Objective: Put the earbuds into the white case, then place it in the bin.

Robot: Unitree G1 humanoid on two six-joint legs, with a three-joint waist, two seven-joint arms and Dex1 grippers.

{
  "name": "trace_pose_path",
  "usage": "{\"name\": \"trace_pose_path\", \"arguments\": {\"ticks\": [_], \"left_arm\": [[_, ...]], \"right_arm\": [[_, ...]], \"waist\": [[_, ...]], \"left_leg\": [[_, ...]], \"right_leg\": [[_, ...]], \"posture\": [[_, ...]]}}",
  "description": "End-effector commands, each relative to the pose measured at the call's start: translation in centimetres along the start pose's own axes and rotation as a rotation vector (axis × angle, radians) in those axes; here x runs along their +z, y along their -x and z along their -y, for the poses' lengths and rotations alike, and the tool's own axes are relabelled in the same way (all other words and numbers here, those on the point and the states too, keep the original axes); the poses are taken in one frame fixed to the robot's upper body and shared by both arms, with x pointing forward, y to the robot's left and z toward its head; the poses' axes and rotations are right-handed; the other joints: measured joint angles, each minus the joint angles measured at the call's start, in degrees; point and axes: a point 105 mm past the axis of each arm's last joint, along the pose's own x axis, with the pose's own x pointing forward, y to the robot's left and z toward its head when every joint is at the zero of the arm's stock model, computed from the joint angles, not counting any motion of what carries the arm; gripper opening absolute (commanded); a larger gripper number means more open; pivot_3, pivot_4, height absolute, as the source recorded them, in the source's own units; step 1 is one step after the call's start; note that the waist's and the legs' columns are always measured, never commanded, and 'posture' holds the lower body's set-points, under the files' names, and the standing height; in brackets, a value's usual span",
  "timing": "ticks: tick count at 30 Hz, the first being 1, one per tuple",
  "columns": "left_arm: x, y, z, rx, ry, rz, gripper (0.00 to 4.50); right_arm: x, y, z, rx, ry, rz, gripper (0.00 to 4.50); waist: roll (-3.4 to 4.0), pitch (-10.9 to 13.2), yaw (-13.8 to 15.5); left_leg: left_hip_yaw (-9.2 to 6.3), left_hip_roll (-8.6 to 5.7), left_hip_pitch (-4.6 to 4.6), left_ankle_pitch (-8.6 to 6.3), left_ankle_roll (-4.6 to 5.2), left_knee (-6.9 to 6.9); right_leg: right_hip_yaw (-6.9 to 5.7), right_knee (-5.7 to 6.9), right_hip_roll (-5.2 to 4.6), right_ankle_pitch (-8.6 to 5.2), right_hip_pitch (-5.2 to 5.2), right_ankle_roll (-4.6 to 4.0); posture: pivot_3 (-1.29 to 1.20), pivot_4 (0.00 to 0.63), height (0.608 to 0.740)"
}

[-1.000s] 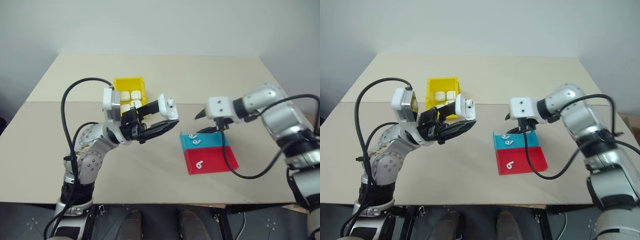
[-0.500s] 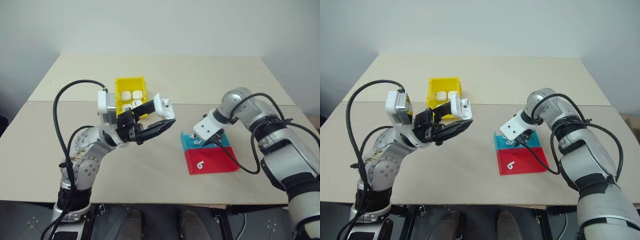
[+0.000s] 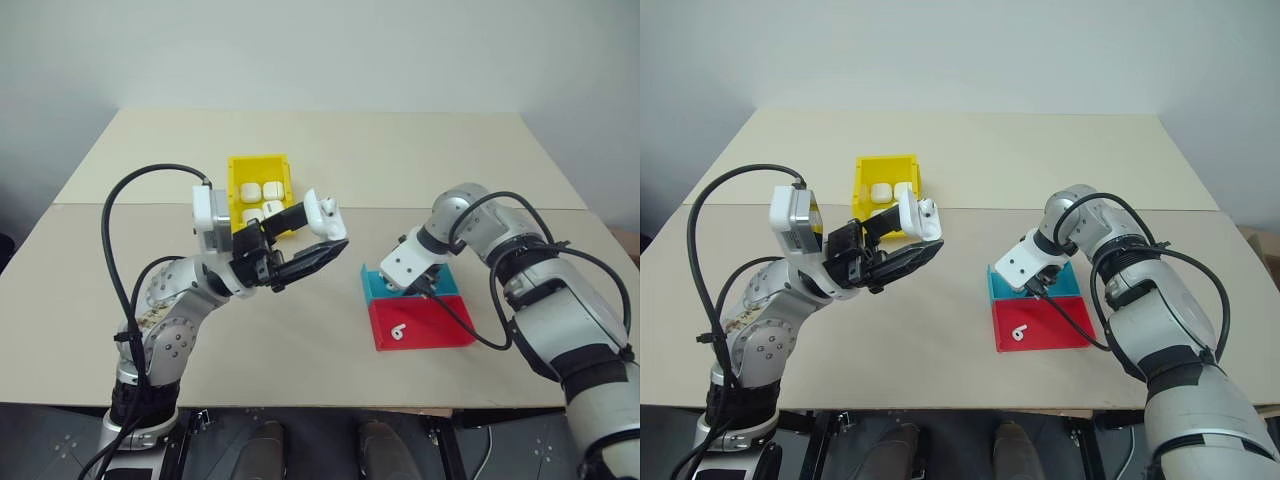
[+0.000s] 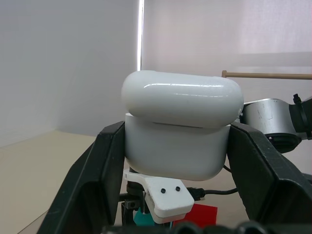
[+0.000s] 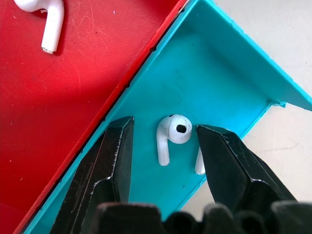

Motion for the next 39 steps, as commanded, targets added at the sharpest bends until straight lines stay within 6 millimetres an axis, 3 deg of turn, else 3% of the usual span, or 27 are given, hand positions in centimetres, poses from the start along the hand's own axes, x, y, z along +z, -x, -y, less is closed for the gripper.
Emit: {"name": "trace_pose_path", "arguments": {"ticks": [1, 9, 17, 31, 39], "left_arm": [[1.2, -0.1, 0.7, -0.019, -0.058, 0.033, 2.84], [1.2, 0.1, 0.8, -0.012, -0.058, 0.030, 2.84], [1.1, 0.2, 0.9, -0.007, -0.060, 0.025, 2.84], [1.0, -0.1, 0.9, -0.027, -0.053, 0.021, 2.84], [0.8, -0.3, 1.0, -0.048, -0.035, 0.024, 2.84]], "right_arm": [[-0.3, 0.2, 0.2, -0.007, 0.007, -0.025, 2.52], [-0.4, -0.4, 0.0, 0.012, -0.001, -0.034, 2.52], [-0.2, -0.8, -0.2, 0.024, 0.000, -0.016, 0.01], [-1.7, 0.2, -1.7, 0.015, -0.079, -0.036, 0.01], [-3.1, 1.3, -2.2, -0.027, -0.282, -0.058, 0.01]], "waist": [[0.00, 0.00, -0.15], [0.00, 0.00, -0.70], [0.00, 0.00, -0.89], [0.00, 0.00, -0.67], [0.00, 0.00, -0.78]], "left_leg": [[-0.01, 0.00, 0.03, 0.00, 0.00, 0.00], [-0.03, 0.00, 0.23, 0.00, 0.00, 0.00], [-0.03, 0.01, 0.25, 0.00, -0.01, -0.02], [-0.03, -0.02, 0.23, 0.00, -0.01, -0.04], [-0.03, -0.03, 0.20, 0.00, 0.00, -0.05]], "right_leg": [[0.00, 0.00, 0.00, 0.00, 0.03, 0.00], [-0.01, 0.02, 0.01, 0.00, 0.22, 0.00], [-0.01, 0.04, 0.02, 0.00, 0.22, -0.01], [-0.01, 0.01, -0.02, 0.00, 0.22, -0.02], [-0.02, 0.01, -0.04, 0.00, 0.18, -0.02]], "posture": [[0.00, 0.150, 0.740], [0.00, 0.150, 0.740], [0.00, 0.150, 0.740], [0.00, 0.150, 0.740], [0.00, 0.150, 0.740]]}}
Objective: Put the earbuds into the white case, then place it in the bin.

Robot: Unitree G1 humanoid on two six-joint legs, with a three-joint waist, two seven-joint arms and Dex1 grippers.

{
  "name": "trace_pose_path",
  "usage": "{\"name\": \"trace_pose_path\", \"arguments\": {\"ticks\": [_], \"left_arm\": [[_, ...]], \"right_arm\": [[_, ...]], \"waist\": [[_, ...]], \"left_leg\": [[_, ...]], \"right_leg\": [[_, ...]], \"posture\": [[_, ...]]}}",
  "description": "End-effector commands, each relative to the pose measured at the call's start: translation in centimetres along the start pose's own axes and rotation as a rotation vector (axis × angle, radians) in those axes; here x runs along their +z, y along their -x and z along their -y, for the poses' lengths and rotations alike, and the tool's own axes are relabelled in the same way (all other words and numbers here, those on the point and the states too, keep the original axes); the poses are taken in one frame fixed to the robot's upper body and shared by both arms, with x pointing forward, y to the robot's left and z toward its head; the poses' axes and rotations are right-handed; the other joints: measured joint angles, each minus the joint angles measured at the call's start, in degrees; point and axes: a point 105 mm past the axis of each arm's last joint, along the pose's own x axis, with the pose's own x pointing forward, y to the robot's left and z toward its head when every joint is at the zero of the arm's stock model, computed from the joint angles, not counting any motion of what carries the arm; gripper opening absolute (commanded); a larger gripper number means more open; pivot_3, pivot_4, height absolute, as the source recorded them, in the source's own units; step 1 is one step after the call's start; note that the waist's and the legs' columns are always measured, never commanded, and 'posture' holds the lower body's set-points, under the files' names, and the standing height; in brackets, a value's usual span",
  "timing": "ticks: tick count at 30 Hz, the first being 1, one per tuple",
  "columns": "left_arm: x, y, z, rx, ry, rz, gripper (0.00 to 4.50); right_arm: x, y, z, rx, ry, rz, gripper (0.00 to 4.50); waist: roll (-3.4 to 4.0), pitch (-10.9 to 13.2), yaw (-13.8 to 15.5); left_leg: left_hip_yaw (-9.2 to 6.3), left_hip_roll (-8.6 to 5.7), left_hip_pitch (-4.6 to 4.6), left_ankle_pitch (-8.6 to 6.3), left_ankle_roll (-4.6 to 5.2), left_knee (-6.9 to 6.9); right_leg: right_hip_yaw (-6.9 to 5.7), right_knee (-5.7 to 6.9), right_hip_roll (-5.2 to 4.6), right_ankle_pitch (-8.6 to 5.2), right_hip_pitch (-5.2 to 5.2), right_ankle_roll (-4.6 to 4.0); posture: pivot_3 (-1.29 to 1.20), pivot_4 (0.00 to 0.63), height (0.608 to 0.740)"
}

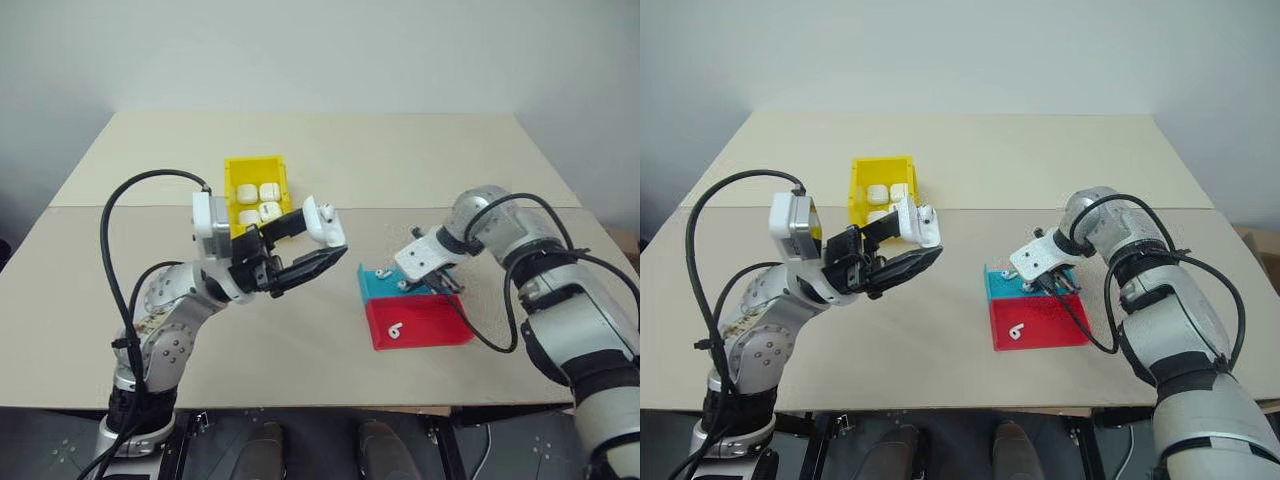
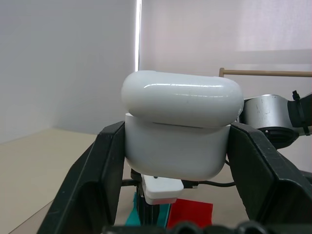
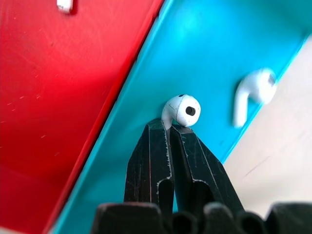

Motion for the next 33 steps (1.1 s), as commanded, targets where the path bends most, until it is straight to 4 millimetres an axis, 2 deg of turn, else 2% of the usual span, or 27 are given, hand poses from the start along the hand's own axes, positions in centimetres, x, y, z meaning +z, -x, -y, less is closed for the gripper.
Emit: {"name": "trace_pose_path", "arguments": {"ticks": [1, 6, 13, 22, 33], "left_arm": [[1.0, -0.6, 0.6, -0.048, -0.038, 0.035, 2.84], [0.9, -0.7, 0.5, -0.051, -0.034, 0.037, 2.84], [0.9, -0.7, 0.6, -0.049, -0.034, 0.036, 2.84], [0.8, -0.8, 0.4, -0.041, -0.034, 0.036, 2.84], [0.7, -0.8, 0.3, -0.038, -0.036, 0.035, 2.84]], "right_arm": [[-0.8, 0.3, -0.2, -0.014, -0.054, -0.037, 0.01], [-1.0, -0.3, -0.2, -0.029, -0.084, -0.050, 0.01], [-1.0, -0.2, 0.0, -0.048, -0.088, -0.069, 2.17], [0.0, 0.7, 0.4, -0.051, -0.088, -0.015, 2.17], [0.2, 0.4, 0.8, -0.075, -0.106, -0.017, 2.17]], "waist": [[0.00, 0.00, -0.01], [0.00, 0.00, -0.03], [0.00, 0.00, -0.05], [0.00, 0.00, -0.05], [0.00, 0.00, -0.08]], "left_leg": [[0.00, 0.00, 0.00, 0.00, 0.00, 0.00], [0.01, -0.01, 0.01, 0.00, 0.00, 0.00], [0.01, -0.02, 0.02, 0.00, 0.00, 0.00], [0.01, -0.01, 0.00, 0.00, 0.00, 0.00], [0.00, -0.01, -0.06, 0.00, 0.00, 0.00]], "right_leg": [[0.00, 0.00, 0.01, 0.00, 0.00, 0.00], [0.00, 0.00, 0.02, 0.00, 0.01, 0.00], [0.01, -0.01, 0.08, 0.00, 0.03, 0.00], [0.01, -0.01, 0.08, 0.00, 0.01, 0.00], [0.00, -0.02, 0.07, 0.00, -0.05, 0.00]], "posture": [[0.00, 0.150, 0.740], [0.00, 0.150, 0.740], [0.00, 0.150, 0.740], [0.00, 0.150, 0.740], [0.00, 0.150, 0.740]]}}
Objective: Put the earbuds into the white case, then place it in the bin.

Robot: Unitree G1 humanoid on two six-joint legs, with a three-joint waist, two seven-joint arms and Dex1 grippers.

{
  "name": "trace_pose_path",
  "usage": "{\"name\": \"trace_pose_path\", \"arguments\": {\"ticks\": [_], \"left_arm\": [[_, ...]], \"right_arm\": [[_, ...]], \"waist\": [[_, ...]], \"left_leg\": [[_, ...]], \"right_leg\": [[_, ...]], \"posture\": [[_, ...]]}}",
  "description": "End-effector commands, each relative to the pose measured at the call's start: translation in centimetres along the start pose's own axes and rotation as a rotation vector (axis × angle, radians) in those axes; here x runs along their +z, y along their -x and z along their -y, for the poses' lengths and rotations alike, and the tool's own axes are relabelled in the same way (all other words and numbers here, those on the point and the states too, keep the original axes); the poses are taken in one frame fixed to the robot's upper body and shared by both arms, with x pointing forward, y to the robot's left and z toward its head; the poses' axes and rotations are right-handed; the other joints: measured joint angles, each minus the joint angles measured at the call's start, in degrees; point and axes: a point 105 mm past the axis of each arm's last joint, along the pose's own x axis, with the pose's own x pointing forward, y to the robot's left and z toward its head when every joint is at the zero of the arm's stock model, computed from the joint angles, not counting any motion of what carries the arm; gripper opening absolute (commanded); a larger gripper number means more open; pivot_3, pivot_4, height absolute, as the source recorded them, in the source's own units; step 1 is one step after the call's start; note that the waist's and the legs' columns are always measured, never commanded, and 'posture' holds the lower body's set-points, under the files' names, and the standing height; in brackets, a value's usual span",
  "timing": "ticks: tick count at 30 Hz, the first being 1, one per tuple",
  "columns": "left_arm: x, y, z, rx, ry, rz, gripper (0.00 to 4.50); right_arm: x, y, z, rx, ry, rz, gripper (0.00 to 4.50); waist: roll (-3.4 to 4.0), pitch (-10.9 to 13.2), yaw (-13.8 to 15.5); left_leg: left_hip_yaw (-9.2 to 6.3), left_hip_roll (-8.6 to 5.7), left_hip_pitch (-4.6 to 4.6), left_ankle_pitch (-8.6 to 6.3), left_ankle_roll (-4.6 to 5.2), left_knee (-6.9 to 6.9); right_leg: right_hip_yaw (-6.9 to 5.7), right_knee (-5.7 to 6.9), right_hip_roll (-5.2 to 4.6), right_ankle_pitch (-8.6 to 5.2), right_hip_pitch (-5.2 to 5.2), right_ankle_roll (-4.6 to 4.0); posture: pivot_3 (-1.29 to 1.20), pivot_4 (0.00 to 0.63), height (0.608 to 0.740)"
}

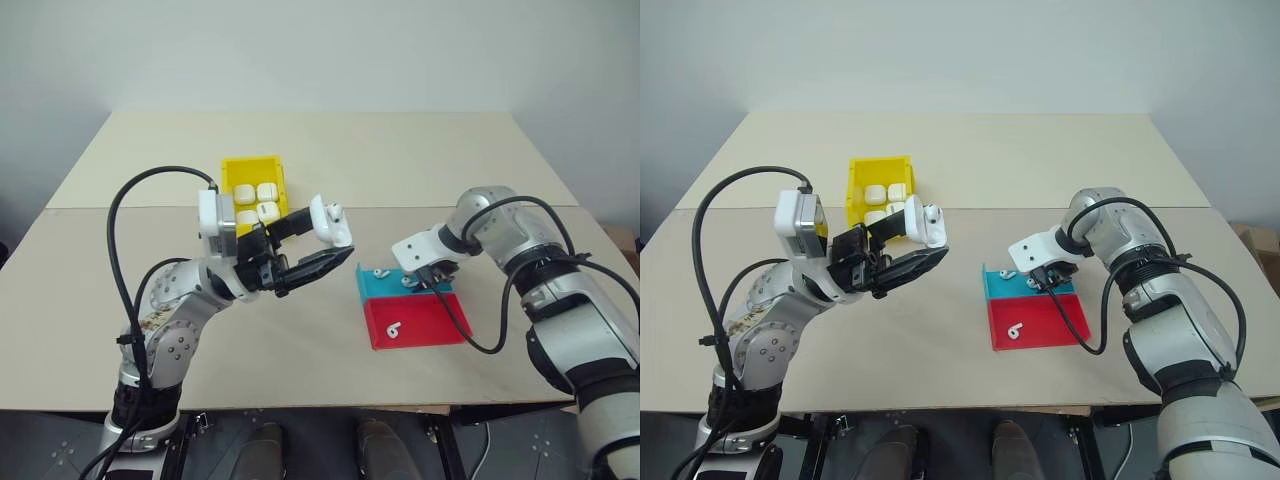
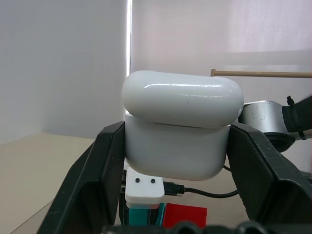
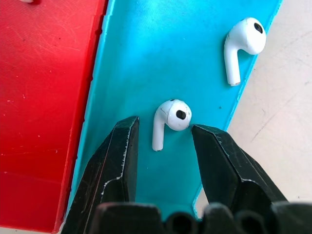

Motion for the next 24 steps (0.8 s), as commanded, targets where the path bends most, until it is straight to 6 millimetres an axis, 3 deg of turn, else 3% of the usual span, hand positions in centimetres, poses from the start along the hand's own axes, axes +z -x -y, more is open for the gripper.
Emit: {"name": "trace_pose_path", "arguments": {"ticks": [1, 19, 22, 24], "left_arm": [[0.75, -0.30, 0.17, -0.014, -0.040, 0.027, 2.84], [0.61, -0.08, 0.35, -0.008, -0.037, 0.021, 2.84], [0.59, -0.02, 0.31, -0.007, -0.037, 0.019, 2.84], [0.59, 0.02, 0.34, -0.007, -0.037, 0.019, 2.84]], "right_arm": [[0.35, 0.27, 0.30, -0.018, 0.001, 0.014, 2.17], [0.46, -0.31, 0.31, -0.018, 0.006, 0.009, 2.17], [0.56, -0.41, 0.21, -0.013, 0.014, 0.014, 1.64], [0.67, -0.44, 0.11, -0.007, 0.015, 0.021, 1.01]], "waist": [[0.00, 0.00, 0.00], [0.00, 0.00, -0.07], [0.00, 0.00, -0.08], [0.00, 0.00, -0.09]], "left_leg": [[0.00, 0.00, 0.00, 0.00, 0.00, 0.00], [0.00, 0.00, 0.02, 0.00, 0.00, 0.00], [0.00, 0.00, 0.02, 0.00, 0.00, 0.00], [0.00, 0.00, 0.02, 0.00, 0.00, 0.00]], "right_leg": [[0.00, 0.00, 0.00, 0.00, 0.00, 0.00], [0.00, 0.01, 0.00, 0.00, 0.02, 0.00], [0.00, 0.01, 0.01, 0.00, 0.02, 0.00], [0.00, 0.01, 0.01, 0.00, 0.02, 0.00]], "posture": [[0.00, 0.150, 0.740], [0.00, 0.150, 0.740], [0.00, 0.150, 0.740], [0.00, 0.150, 0.740]]}}
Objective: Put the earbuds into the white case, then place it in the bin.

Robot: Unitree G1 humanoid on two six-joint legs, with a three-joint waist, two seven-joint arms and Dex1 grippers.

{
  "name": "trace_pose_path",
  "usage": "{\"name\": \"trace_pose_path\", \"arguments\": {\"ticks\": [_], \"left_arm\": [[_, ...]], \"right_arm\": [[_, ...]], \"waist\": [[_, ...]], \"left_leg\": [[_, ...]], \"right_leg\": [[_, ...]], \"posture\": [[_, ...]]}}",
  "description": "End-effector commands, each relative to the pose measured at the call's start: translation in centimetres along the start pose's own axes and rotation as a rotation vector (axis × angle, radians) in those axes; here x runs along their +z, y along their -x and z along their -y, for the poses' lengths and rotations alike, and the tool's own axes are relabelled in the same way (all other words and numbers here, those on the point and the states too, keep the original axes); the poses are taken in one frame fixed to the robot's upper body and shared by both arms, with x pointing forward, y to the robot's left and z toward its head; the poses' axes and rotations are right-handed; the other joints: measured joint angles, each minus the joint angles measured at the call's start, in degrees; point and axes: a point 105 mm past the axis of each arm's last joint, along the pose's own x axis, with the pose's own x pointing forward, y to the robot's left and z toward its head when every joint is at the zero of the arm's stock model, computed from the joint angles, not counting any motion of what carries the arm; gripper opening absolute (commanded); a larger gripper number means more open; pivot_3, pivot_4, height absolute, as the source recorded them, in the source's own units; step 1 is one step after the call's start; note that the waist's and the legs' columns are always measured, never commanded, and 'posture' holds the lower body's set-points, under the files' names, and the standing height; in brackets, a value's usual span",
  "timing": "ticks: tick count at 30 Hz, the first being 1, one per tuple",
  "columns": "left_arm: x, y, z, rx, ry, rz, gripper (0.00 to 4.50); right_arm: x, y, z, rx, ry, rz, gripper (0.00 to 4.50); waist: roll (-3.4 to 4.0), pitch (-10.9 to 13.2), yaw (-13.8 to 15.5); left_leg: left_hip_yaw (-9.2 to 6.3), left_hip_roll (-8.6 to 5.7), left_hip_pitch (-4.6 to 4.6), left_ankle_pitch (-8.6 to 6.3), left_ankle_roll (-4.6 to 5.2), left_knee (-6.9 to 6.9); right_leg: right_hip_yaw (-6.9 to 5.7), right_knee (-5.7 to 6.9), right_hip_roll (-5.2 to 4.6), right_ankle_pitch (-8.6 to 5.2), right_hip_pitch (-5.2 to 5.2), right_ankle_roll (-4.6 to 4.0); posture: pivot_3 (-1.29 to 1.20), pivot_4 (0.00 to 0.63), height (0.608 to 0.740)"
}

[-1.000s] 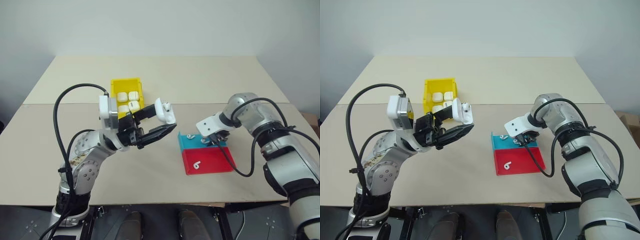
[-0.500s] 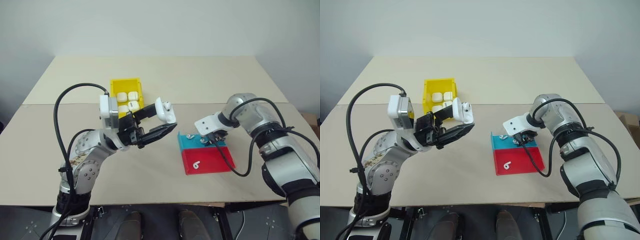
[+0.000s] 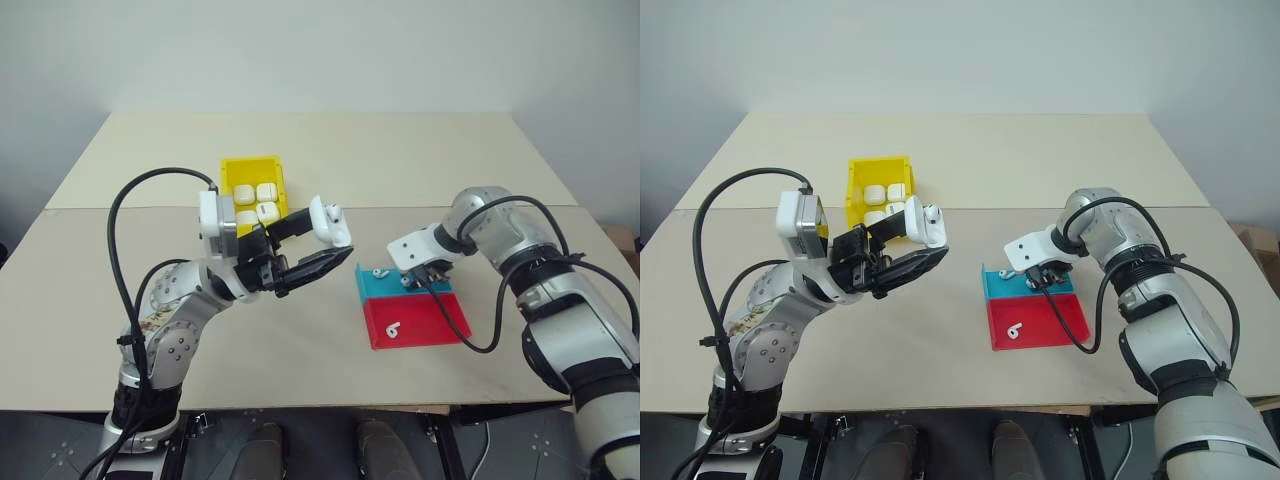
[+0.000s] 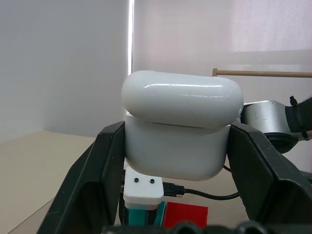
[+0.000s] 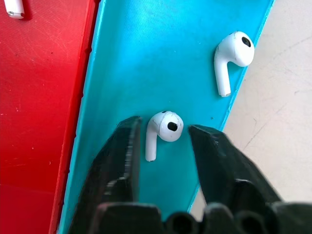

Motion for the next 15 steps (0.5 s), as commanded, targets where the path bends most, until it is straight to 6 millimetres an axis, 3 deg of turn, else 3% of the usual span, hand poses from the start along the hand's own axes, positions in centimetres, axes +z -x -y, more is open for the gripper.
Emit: {"name": "trace_pose_path", "arguments": {"ticks": [1, 10, 13, 15], "left_arm": [[0.7, -0.1, 0.4, -0.017, -0.040, 0.023, 2.84], [0.7, 0.0, 0.4, -0.016, -0.037, 0.018, 2.84], [0.8, 0.0, 0.4, -0.032, -0.035, 0.017, 2.84], [1.0, -0.3, 0.0, -0.033, -0.035, 0.024, 2.84]], "right_arm": [[0.1, -0.2, -0.3, 0.011, 0.017, 0.007, 0.69], [-0.1, 0.4, -0.1, -0.044, -0.066, 0.055, 0.64], [-0.4, 2.4, 0.4, -0.129, -0.141, 0.112, 0.64], [0.0, 4.9, 0.1, -0.191, -0.177, 0.192, 0.64]], "waist": [[0.00, 0.00, 0.01], [0.00, 0.00, 0.05], [0.00, 0.00, 0.11], [0.06, 0.04, 0.41]], "left_leg": [[0.00, 0.00, 0.00, 0.00, 0.00, 0.00], [0.00, 0.01, 0.03, 0.00, 0.00, 0.00], [-0.01, 0.02, -0.03, 0.00, 0.00, 0.00], [-0.01, 0.02, -0.14, 0.00, 0.00, 0.00]], "right_leg": [[0.00, 0.00, 0.00, 0.00, 0.00, 0.00], [0.00, 0.00, 0.00, 0.00, 0.03, 0.00], [0.00, 0.00, -0.02, 0.00, -0.02, 0.00], [0.00, 0.00, -0.03, 0.00, -0.11, 0.00]], "posture": [[0.00, 0.150, 0.740], [0.00, 0.150, 0.740], [0.00, 0.150, 0.740], [0.00, 0.150, 0.740]]}}
